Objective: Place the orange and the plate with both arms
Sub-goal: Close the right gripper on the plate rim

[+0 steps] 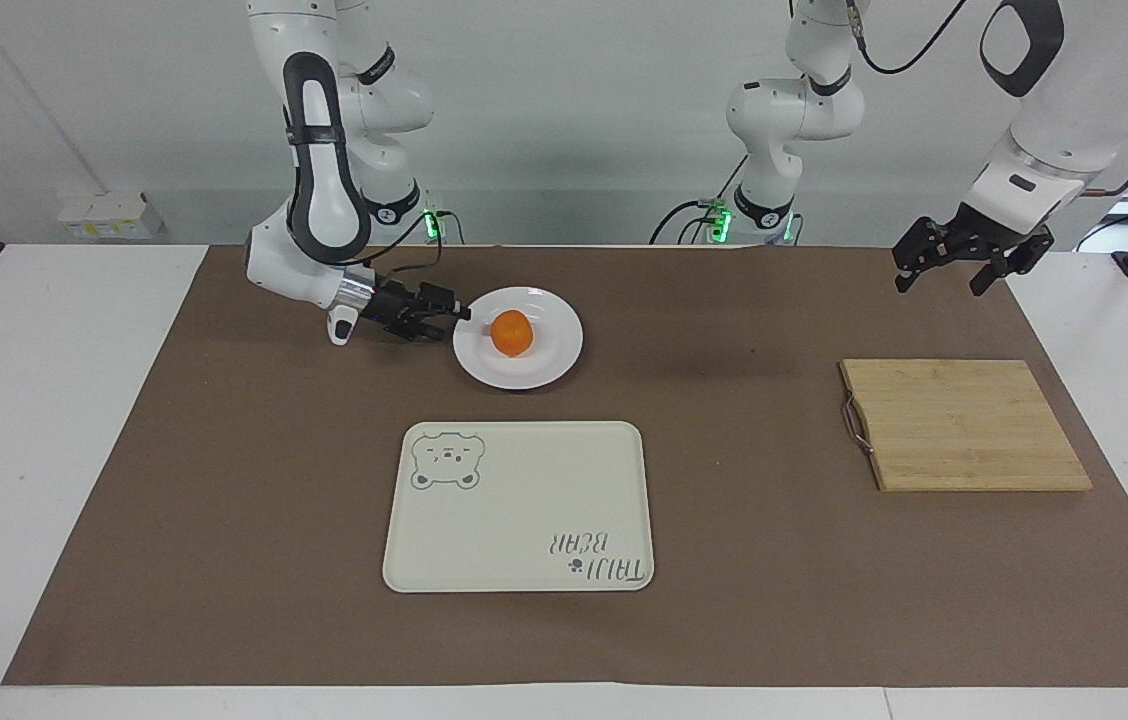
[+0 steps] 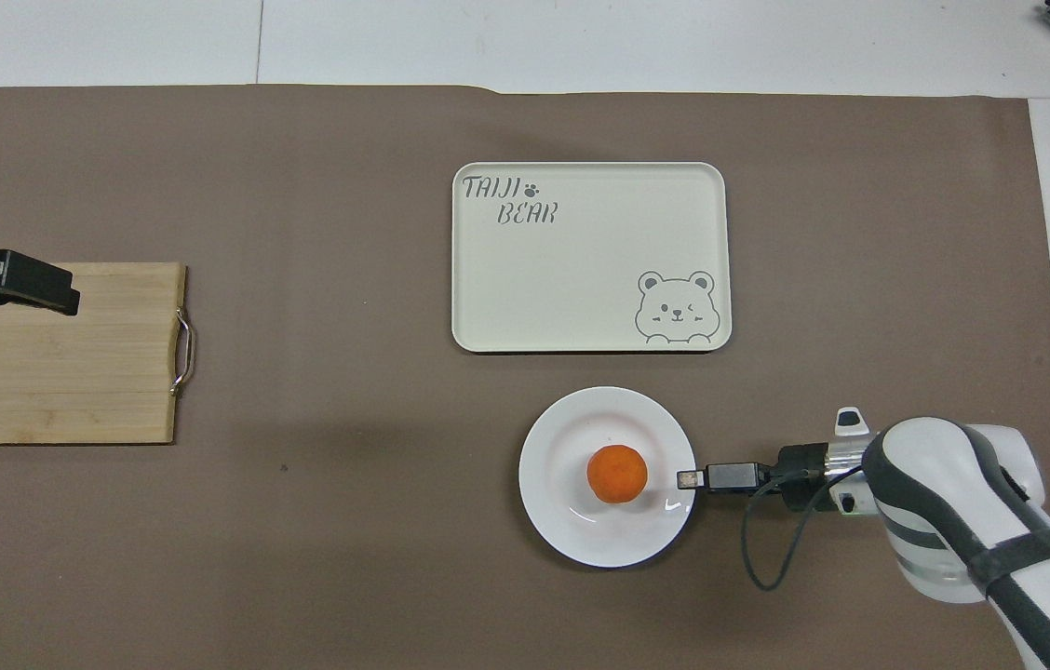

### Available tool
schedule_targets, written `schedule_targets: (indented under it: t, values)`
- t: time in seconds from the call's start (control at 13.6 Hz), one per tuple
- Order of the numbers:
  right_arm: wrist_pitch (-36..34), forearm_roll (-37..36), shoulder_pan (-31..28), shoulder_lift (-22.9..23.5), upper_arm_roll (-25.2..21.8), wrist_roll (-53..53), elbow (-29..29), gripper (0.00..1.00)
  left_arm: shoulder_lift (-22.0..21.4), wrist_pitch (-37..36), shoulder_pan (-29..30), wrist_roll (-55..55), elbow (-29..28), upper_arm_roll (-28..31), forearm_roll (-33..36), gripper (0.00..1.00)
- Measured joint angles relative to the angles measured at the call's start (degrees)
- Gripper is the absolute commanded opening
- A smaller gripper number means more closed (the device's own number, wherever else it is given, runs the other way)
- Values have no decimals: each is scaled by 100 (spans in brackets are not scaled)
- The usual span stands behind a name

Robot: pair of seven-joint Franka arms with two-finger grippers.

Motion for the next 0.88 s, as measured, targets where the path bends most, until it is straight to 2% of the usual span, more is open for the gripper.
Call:
schedule_targets:
  t: [0.22,0.29,0.37,0.51,0.66,0.88]
  values:
    - [25,212,128,-23,3,-36,-118,100,0,0,0,0,0,0,0,100]
    - [63,236,151,-27,3,-36,-138,85,0,0,0,0,0,0,0,100]
    - [115,272,162,-30,3,-36,-161,55,0,0,0,0,0,0,0,100]
    - [139,282,163,-31,2,-36,-182,15,0,0,0,0,0,0,0,100]
    - [141,283,163,-31,2,-36,-203,2,0,0,0,0,0,0,0,100]
    - [157,283,163,-31,0,-37,-224,0,0,0,0,0,0,0,0,100]
